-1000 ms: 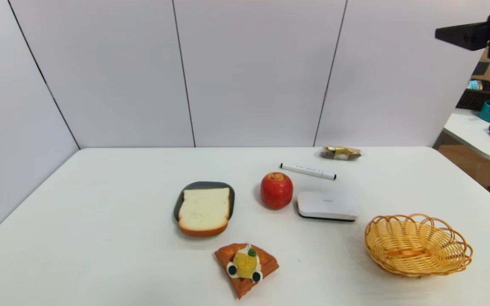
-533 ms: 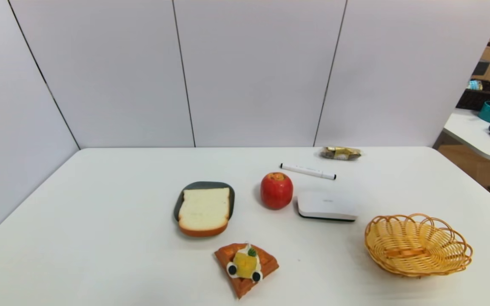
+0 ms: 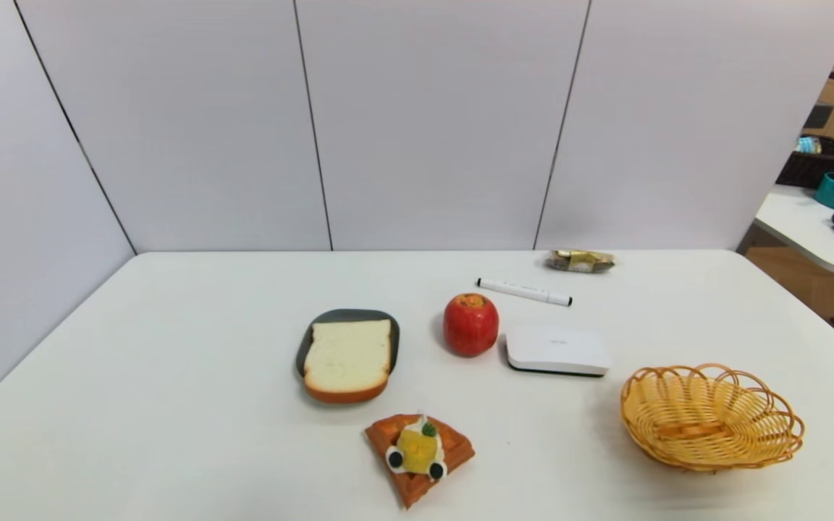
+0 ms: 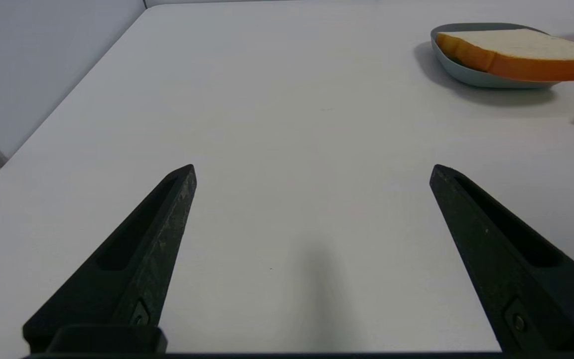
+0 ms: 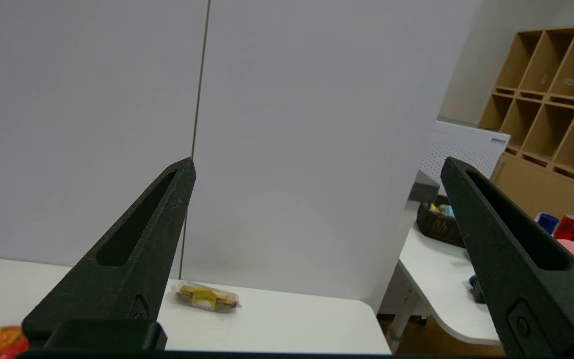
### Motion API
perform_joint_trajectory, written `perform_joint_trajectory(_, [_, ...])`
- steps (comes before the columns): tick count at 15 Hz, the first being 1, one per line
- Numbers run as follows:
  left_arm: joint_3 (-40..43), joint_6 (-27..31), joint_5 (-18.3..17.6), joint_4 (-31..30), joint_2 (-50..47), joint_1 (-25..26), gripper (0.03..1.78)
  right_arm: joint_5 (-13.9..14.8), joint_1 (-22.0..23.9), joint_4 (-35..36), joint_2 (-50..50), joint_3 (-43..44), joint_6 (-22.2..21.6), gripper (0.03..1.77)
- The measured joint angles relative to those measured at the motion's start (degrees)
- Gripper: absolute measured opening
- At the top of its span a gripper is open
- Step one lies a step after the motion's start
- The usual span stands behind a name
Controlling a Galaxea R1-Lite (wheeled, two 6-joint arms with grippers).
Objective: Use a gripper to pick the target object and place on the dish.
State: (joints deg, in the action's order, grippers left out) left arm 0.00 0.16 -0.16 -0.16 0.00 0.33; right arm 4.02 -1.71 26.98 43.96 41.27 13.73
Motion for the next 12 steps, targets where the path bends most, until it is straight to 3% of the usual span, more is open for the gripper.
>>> perform_joint_trajectory(6, [0.00, 0.02, -0.02, 0.00, 0.00, -0.02, 1.69, 0.60, -0.40, -5.86, -21.55, -16.15, -0.20, 1.70])
perform_joint_trajectory(12, [0.00, 0.02, -0.02, 0.00, 0.00, 0.00, 1.69, 0.49, 0.72, -8.96, -33.24, -29.20, -1.49, 1.70])
